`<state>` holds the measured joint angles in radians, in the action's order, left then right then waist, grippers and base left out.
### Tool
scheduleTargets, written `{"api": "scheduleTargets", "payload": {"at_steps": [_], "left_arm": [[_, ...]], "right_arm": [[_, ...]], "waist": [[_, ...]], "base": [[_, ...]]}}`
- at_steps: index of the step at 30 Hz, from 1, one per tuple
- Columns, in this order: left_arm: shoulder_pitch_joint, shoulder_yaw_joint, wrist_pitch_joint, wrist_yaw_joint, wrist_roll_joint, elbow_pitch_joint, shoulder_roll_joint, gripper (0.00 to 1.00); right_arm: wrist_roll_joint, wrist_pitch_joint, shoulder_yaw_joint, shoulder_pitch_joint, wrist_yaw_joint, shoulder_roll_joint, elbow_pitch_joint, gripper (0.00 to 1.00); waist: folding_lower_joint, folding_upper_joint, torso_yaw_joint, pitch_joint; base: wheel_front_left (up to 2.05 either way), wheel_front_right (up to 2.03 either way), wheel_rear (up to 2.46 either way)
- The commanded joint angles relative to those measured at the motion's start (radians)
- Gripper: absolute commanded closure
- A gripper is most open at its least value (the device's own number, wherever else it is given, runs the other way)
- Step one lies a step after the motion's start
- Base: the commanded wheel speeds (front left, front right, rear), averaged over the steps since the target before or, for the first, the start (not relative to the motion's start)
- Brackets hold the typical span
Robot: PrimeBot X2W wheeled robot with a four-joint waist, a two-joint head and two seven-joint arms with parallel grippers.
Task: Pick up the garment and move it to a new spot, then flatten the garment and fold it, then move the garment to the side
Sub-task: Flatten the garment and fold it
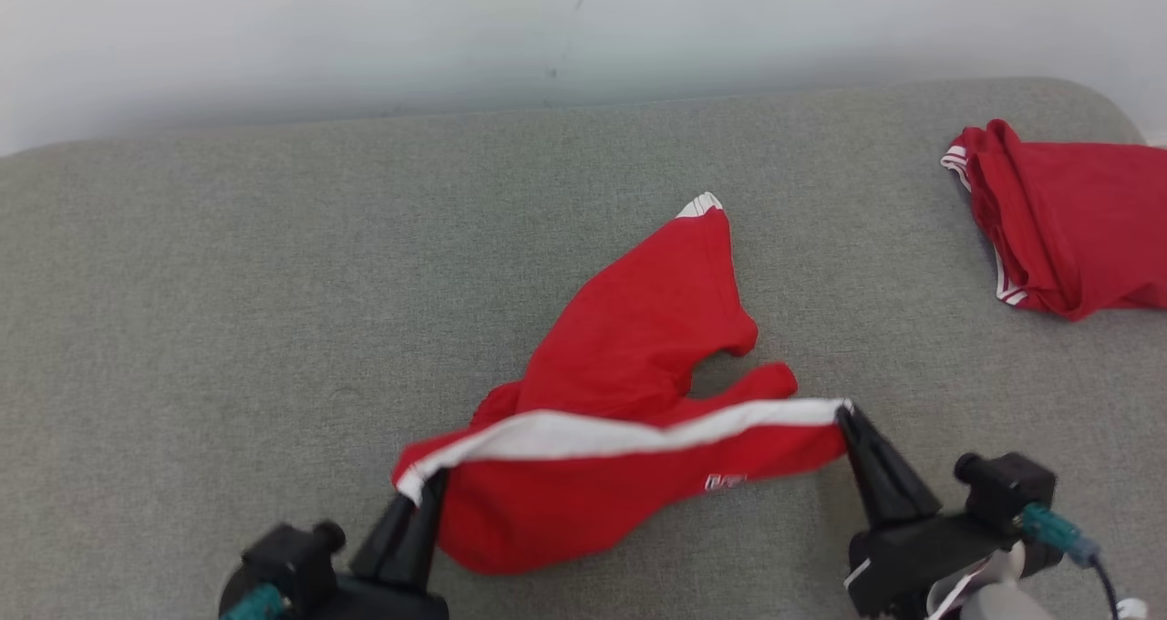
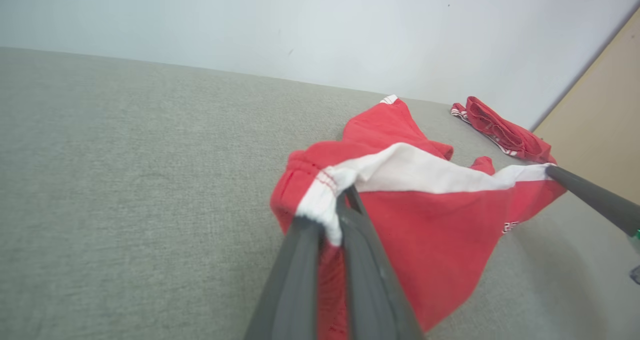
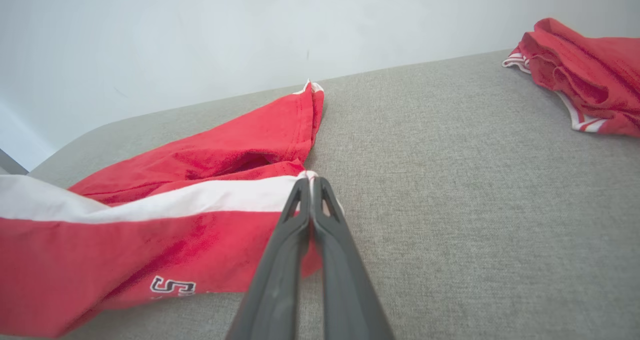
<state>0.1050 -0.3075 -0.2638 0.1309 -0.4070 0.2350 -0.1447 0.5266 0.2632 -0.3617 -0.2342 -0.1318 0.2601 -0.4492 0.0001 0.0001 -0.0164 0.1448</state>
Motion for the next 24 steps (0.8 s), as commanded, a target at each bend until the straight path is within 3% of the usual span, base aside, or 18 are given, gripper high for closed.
{"api": "scheduleTargets", "payload": {"at_steps": [1,6,10,17,19,24], "left_arm": [[0.036,0.014,0.0,-0.002,0.017,-0.029,-0.013,1.0],[0.156,0.013,0.0,-0.002,0.022,-0.079,-0.039,1.0],[0.35,-0.057,0.008,-0.002,0.012,-0.056,-0.085,1.0],[0.837,-0.138,0.119,-0.002,-0.077,0.035,-0.139,1.0],[0.909,-0.143,0.134,-0.002,-0.089,0.05,-0.14,1.0],[1.268,-0.166,0.196,-0.002,-0.135,0.172,-0.129,1.0]], "right_arm": [[-0.009,0.001,0.019,-0.002,0.003,0.012,0.046,1.0],[-0.019,0.001,0.036,-0.065,0.003,0.044,0.153,1.0],[0.014,0.001,0.029,-0.187,0.003,0.08,0.192,1.0],[0.127,0.001,0.016,-0.559,0.003,0.154,0.154,1.0],[0.148,0.001,0.013,-0.626,0.003,0.165,0.143,1.0],[0.234,-0.029,-0.005,-0.952,0.003,0.2,0.06,1.0]], "waist": [[-0.0001,-0.0001,-0.004,0.003],[-0.0001,-0.0001,-0.011,0.018],[-0.0001,-0.0001,-0.023,0.06],[-0.0001,-0.0001,-0.055,0.24],[-0.0001,-0.0001,-0.061,0.271],[-0.0001,-0.0001,-0.085,0.419]], "base": [[0.0,0.0,0.0],[0.0,0.0,0.0],[0.0,0.0,0.0],[0.0,0.0,0.0],[0.0,0.0,0.0],[0.0,0.0,0.0]]}}
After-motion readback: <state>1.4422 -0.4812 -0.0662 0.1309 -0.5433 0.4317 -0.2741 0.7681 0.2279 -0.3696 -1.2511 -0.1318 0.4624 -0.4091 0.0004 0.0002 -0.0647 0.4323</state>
